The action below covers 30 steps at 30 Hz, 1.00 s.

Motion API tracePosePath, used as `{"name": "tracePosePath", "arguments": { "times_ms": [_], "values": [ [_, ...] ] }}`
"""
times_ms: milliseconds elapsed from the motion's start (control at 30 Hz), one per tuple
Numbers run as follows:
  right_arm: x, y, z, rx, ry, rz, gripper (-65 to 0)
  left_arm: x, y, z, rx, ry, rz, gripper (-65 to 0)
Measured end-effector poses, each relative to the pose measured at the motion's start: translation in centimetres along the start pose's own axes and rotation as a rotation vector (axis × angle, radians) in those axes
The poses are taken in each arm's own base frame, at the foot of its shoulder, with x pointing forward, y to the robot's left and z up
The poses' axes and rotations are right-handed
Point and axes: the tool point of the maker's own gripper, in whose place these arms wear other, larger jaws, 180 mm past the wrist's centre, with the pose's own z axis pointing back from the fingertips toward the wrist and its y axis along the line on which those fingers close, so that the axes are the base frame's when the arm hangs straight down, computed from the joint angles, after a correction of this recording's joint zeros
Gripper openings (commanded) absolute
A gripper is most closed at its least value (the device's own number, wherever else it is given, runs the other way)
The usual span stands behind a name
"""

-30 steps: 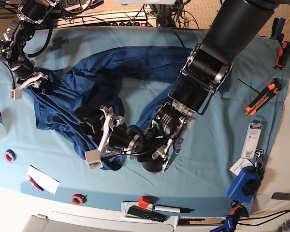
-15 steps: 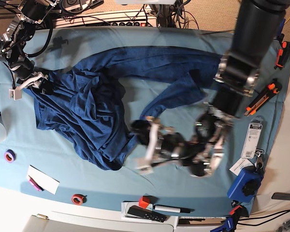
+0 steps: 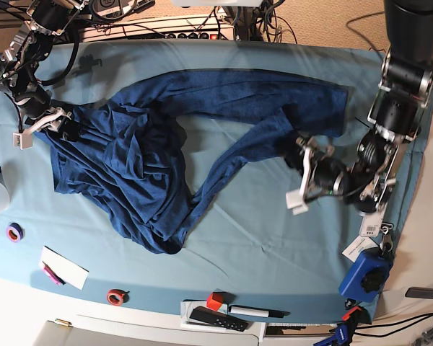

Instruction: Layout the t-shirt on the table in an organized manner, then fold the t-shirt properly

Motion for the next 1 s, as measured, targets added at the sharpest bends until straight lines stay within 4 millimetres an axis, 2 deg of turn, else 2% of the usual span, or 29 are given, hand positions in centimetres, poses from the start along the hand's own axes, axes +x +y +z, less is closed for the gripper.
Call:
{"name": "tracePosePath", "arguments": {
  "times_ms": [133, 167, 200, 300, 333, 433, 567, 700, 1000],
  "values": [
    [0.0, 0.0, 0.0, 0.000, 0.000, 0.000, -28.0, -0.2, -0.9, -1.0, -0.036, -0.020, 0.011, -37.0],
    [0.0, 0.0, 0.0, 0.000, 0.000, 0.000, -28.0, -0.3, -1.2, -1.3, -0.046, -0.032, 0.018, -38.8],
    [0.0, 0.0, 0.0, 0.000, 0.000, 0.000, -28.0, -0.3, -1.3, -1.4, -0.054, -0.043, 0.018, -43.2],
    [0.0, 0.0, 0.0, 0.000, 0.000, 0.000, -28.0, -0.9, -1.2, -1.6, -0.047, -0.022, 0.021, -62.1],
    [0.0, 0.0, 0.0, 0.000, 0.000, 0.000, -28.0, -1.0, -1.0, -1.5, -0.039, -0.016, 0.019, -65.0],
    [0.0, 0.0, 0.0, 0.000, 0.000, 0.000, -28.0, -0.2, -1.1, -1.4, -0.029, -0.038, 0.000, -65.0],
    [0.0, 0.0, 0.0, 0.000, 0.000, 0.000, -28.0, 3.8, -0.8, 0.2, 0.004, -0.150, -0.058, -65.0],
    [0.0, 0.0, 0.0, 0.000, 0.000, 0.000, -28.0, 8.4, 0.4, 1.6, 0.126, -0.205, -0.170, -65.0],
    [0.0, 0.0, 0.0, 0.000, 0.000, 0.000, -28.0, 20.9, 0.1, 2.8, 0.424, -0.405, -0.375, -65.0]
  ]
}}
